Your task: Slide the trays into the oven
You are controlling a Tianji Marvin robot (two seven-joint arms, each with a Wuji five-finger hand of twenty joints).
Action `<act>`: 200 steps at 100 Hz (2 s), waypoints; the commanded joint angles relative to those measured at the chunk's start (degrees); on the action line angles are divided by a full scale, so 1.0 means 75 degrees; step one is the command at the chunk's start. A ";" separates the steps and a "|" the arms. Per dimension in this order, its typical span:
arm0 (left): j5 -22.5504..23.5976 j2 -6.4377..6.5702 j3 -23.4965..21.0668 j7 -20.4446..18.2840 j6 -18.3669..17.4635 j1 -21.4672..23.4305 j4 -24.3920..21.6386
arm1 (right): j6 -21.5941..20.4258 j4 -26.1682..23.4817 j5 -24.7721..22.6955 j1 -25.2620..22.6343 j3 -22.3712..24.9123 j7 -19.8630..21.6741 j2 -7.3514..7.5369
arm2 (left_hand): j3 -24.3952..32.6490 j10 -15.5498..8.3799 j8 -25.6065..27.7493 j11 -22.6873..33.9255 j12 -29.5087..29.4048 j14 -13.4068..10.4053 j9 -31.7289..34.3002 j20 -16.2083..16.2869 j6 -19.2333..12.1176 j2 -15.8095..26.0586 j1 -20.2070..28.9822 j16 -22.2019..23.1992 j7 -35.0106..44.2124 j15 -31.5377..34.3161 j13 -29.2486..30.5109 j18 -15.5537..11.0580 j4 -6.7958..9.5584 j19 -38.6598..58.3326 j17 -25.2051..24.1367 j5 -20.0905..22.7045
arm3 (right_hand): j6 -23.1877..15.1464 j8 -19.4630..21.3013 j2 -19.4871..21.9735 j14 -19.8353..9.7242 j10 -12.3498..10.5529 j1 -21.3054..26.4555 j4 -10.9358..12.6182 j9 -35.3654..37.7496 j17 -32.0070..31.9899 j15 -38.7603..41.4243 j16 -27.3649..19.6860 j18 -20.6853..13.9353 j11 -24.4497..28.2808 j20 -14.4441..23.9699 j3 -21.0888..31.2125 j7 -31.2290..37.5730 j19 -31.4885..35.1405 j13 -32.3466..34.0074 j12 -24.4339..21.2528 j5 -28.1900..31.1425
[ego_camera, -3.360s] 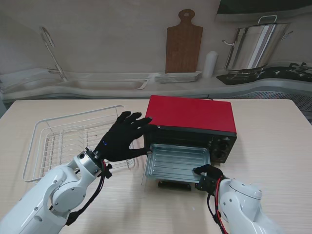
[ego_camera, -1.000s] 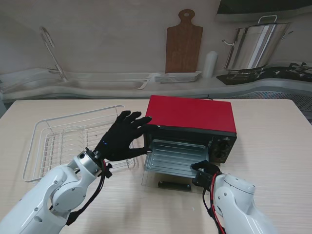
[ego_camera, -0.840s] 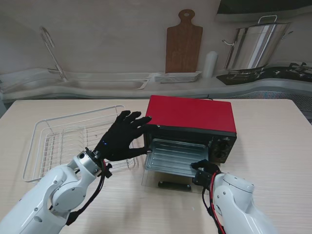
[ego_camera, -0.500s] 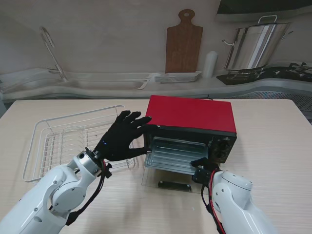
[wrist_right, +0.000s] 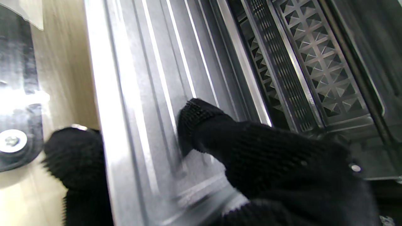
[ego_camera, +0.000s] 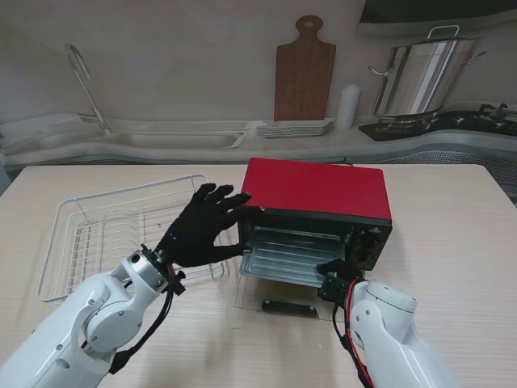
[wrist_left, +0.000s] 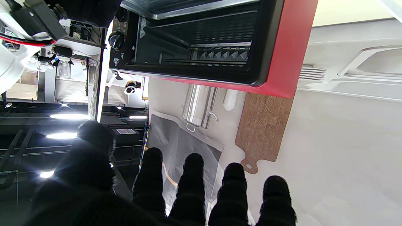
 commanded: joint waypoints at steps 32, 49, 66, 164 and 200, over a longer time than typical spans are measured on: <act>0.0015 -0.0032 -0.0014 -0.0121 0.0063 0.0060 -0.0093 | -0.0039 0.0126 0.0165 0.0014 -0.0093 -0.0016 -0.0115 | -0.0282 -0.0175 0.0043 -0.0028 -0.0189 -0.0214 -0.0101 -0.0077 -0.0072 0.0315 -0.0039 -0.0079 -0.0029 -0.0113 -0.0187 -0.0167 0.0301 -0.0306 -0.0039 -0.0125 | -0.0690 -0.0465 0.0557 0.0181 0.0030 0.0505 0.0058 -0.0248 -0.0685 -0.0271 -0.0107 -0.0451 -0.0280 -0.0001 -0.0094 0.0463 -0.0052 0.0204 0.0042 -0.0403; 0.0028 -0.0031 -0.0022 -0.0114 0.0075 0.0081 -0.0106 | -0.0039 0.0100 0.0301 0.0002 -0.0083 -0.0048 -0.0102 | -0.0282 -0.0165 0.0055 -0.0019 -0.0187 -0.0217 -0.0081 -0.0077 -0.0076 0.0309 -0.0039 -0.0080 -0.0018 -0.0111 -0.0185 -0.0169 0.0299 -0.0304 -0.0033 -0.0116 | -0.0524 -0.0976 0.0663 0.0218 0.0095 0.0307 0.0191 -0.0417 -0.0897 -0.0503 -0.0148 -0.0311 -0.0389 -0.0004 -0.0732 0.0906 -0.0185 0.0050 0.0103 -0.0878; 0.0036 -0.0033 -0.0031 -0.0098 0.0078 0.0095 -0.0114 | 0.0009 0.0093 0.0258 -0.0015 -0.0058 0.0028 -0.0097 | -0.0279 -0.0183 0.0072 -0.0026 -0.0188 -0.0219 -0.0087 -0.0077 -0.0054 0.0308 -0.0040 -0.0079 -0.0005 -0.0109 -0.0180 -0.0161 0.0298 -0.0303 -0.0031 -0.0109 | -0.0425 -0.1256 0.0291 0.0207 0.0118 0.0090 0.0185 -0.0552 -0.0987 -0.0612 -0.0194 -0.0281 -0.0403 -0.0010 -0.1152 0.1160 -0.0248 -0.0051 0.0121 -0.1172; 0.0006 -0.0045 -0.0067 -0.0039 0.0093 0.0180 -0.0142 | 0.0305 0.0153 -0.0563 -0.0139 0.0173 0.0642 -0.0082 | -0.0281 -0.0204 0.0112 -0.0019 -0.0187 -0.0209 -0.0100 -0.0083 -0.0053 0.0311 -0.0052 -0.0082 0.0004 -0.0112 -0.0186 -0.0103 0.0297 -0.0312 -0.0041 -0.0128 | 0.0097 -0.0156 -0.0415 0.0552 0.0217 -0.2731 0.1042 -0.0599 -0.1329 -0.1586 -0.0594 0.0610 -0.1201 -0.0175 -0.1249 -0.1295 -0.0493 -0.0331 -0.0071 -0.1427; 0.0031 -0.0049 -0.0086 0.0012 0.0102 0.0219 -0.0163 | 0.0295 0.0132 -0.0678 -0.0172 0.0247 0.0760 -0.0059 | -0.0285 -0.0202 0.0122 -0.0019 -0.0188 -0.0213 -0.0083 -0.0104 -0.0051 0.0299 -0.0047 -0.0086 0.0010 -0.0116 -0.0179 -0.0112 0.0299 -0.0338 -0.0074 -0.0105 | 0.0407 -0.0588 -0.0167 0.0561 0.0229 -0.2848 0.1117 0.0181 -0.1942 -0.3671 -0.1645 0.1386 -0.2948 -0.1223 -0.1531 -0.1233 -0.1965 -0.0458 -0.0780 -0.1850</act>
